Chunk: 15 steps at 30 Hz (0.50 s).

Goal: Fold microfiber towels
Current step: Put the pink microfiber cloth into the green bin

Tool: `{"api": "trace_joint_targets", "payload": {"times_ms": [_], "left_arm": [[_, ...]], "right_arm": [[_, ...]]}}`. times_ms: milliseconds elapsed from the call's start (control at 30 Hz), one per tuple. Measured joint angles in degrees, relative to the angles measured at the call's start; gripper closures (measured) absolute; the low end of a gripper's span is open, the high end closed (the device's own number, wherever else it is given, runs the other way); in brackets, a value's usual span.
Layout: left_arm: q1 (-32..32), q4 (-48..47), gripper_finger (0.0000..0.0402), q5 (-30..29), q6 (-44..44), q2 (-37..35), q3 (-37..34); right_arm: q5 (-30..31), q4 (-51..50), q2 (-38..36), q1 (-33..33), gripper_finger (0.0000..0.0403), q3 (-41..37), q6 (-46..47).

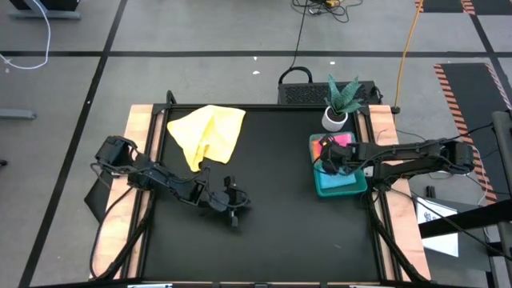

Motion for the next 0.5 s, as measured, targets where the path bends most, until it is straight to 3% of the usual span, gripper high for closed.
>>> {"api": "trace_joint_targets", "payload": {"times_ms": [167,333,500], "left_arm": [[0.7,0.0,0.038,0.0,-0.27,0.0,0.0],[1.59,0.0,0.038,0.0,-0.68,0.0,0.0],[1.88,0.0,0.038,0.39,-1.62,0.01,0.0]], "right_arm": [[6.69,5.6,0.0,2.16,0.036,-0.08,-6.0],[6.8,13.01,-0.01,2.8,0.0356,-0.08,-7.58],[5.51,10.47,-0.01,2.05,0.0321,-0.08,-4.41]]}}
